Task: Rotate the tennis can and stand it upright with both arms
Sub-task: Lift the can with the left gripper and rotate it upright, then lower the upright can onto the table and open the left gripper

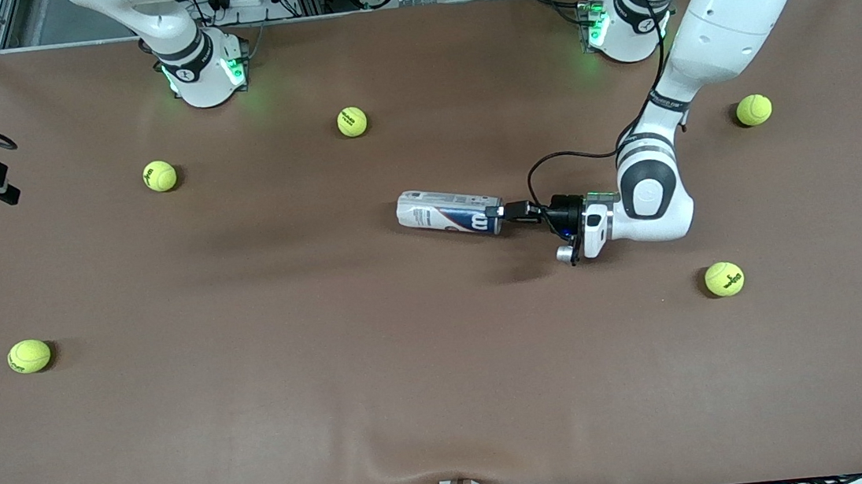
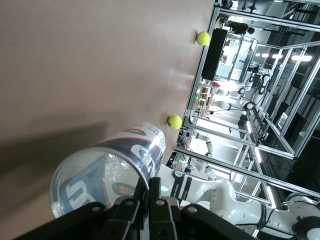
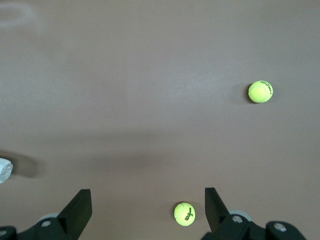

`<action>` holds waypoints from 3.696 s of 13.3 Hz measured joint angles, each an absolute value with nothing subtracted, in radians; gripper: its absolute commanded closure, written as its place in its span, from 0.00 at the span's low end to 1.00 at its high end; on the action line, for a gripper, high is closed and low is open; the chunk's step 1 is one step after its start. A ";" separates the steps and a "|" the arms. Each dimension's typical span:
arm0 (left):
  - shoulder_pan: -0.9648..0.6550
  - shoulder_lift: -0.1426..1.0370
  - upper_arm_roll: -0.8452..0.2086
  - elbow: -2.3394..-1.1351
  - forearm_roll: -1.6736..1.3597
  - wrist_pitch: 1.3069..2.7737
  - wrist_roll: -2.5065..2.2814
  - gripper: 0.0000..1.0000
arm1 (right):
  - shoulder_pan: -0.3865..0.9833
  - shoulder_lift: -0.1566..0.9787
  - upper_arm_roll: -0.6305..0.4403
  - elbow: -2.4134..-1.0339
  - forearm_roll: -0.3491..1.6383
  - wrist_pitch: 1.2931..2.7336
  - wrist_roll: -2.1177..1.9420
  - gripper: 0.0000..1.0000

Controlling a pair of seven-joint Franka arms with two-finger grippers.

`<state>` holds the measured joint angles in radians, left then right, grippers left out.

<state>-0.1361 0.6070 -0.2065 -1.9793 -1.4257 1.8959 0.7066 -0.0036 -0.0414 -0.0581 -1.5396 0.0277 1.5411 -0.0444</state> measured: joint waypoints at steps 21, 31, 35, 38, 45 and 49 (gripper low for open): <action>-0.489 0.395 -0.213 -1.543 -0.366 1.980 -0.706 1.00 | -0.004 -0.041 -0.059 -1.540 0.028 1.543 -0.044 0.00; -0.700 0.470 -0.206 -1.482 0.010 1.974 -1.083 1.00 | -0.004 -0.041 -0.059 -1.541 0.028 1.543 -0.044 0.00; -0.764 0.544 -0.192 -1.429 0.074 1.963 -1.180 1.00 | -0.004 -0.041 -0.059 -1.541 0.028 1.543 -0.044 0.00; -0.779 0.566 -0.189 -1.415 0.105 1.956 -1.218 1.00 | -0.004 -0.041 -0.059 -1.541 0.028 1.543 -0.044 0.00; -0.781 0.581 -0.186 -1.414 0.110 1.954 -1.219 0.85 | -0.004 -0.041 -0.059 -1.541 0.028 1.543 -0.044 0.00; -0.783 0.584 -0.186 -1.413 0.110 1.953 -1.220 0.64 | -0.004 -0.041 -0.059 -1.541 0.028 1.543 -0.044 0.00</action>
